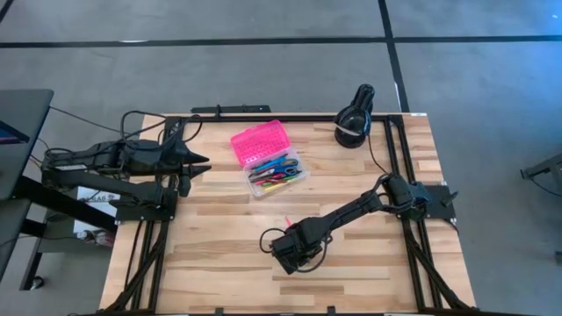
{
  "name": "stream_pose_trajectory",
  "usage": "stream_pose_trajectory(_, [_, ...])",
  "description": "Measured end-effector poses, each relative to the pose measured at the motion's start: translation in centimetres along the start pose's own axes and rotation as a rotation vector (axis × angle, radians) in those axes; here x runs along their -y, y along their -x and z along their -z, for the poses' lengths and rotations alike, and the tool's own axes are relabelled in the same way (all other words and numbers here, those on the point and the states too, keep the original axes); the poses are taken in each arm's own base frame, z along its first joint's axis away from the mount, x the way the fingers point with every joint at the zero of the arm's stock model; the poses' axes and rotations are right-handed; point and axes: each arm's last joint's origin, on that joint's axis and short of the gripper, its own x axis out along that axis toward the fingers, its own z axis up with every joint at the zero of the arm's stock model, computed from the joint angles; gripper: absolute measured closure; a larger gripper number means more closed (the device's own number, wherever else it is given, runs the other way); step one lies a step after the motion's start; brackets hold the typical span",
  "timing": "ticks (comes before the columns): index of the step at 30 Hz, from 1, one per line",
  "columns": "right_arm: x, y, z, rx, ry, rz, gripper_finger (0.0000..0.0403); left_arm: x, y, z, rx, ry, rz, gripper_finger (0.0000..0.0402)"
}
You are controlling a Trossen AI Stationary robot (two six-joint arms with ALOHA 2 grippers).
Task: Pick & place school supplies into a supply box
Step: Put the pink pencil into the pink supply box
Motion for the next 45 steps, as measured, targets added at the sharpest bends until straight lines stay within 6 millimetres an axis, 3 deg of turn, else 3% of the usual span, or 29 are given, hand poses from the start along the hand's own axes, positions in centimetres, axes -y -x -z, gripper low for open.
stream_pose_trajectory(18, [0.2, -0.2, 0.0, -0.002, 0.013, 0.023, 0.0388, 0.0, 0.0, 0.0, 0.000, -0.011, -0.002, 0.0284])
stream_pose_trajectory(35, [0.3, -0.1, 0.1, 0.018, 0.065, 0.039, 0.0395, 0.0, 0.0, 0.0, 0.000, -0.012, -0.005, 0.0284])
stream_pose_trajectory(45, [-0.6, 2.2, 0.2, 0.082, 0.186, 0.097, 0.0396, 0.0, 0.0, 0.0, 0.000, -0.013, -0.004, 0.0284])
